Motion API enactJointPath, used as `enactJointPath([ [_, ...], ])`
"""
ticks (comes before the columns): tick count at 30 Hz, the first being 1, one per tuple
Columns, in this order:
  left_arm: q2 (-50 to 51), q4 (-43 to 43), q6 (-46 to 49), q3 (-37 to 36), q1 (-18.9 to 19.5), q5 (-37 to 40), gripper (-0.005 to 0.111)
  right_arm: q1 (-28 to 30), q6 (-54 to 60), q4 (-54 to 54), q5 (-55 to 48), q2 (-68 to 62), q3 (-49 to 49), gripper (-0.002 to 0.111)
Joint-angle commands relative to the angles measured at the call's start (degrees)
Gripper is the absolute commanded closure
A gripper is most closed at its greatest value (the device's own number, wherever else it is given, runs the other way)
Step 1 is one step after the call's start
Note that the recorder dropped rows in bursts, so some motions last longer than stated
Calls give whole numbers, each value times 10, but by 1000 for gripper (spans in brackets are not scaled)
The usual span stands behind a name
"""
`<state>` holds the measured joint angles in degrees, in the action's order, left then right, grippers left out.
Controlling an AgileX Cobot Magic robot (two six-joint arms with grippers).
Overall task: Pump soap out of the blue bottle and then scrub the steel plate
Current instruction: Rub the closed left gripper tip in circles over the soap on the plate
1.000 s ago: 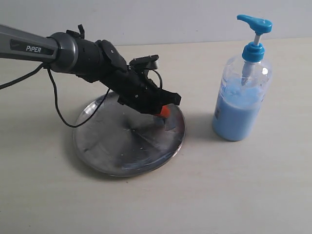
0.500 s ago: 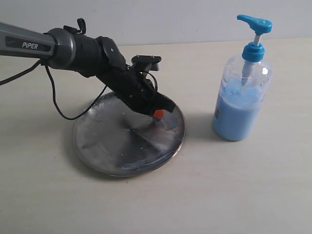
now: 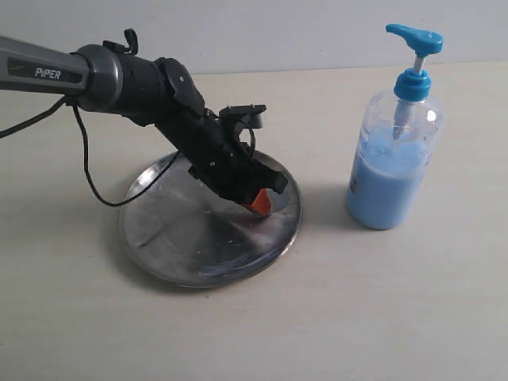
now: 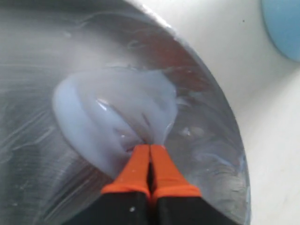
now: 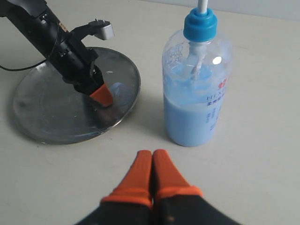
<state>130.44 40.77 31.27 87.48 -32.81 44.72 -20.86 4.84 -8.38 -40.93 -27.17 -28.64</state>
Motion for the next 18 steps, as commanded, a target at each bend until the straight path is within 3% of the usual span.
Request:
enactJointPath([
  [1,11,13,2,-8,-20,-22,107,2,1,-2,5,5,-3,108],
  [11,11,-2,2,-8,-44,-165,107,2,1,-2,5,5,-3,108],
  [18,11,-80,-4,-8,-44,-149,107,2,1,-2,6,5,-3,108],
])
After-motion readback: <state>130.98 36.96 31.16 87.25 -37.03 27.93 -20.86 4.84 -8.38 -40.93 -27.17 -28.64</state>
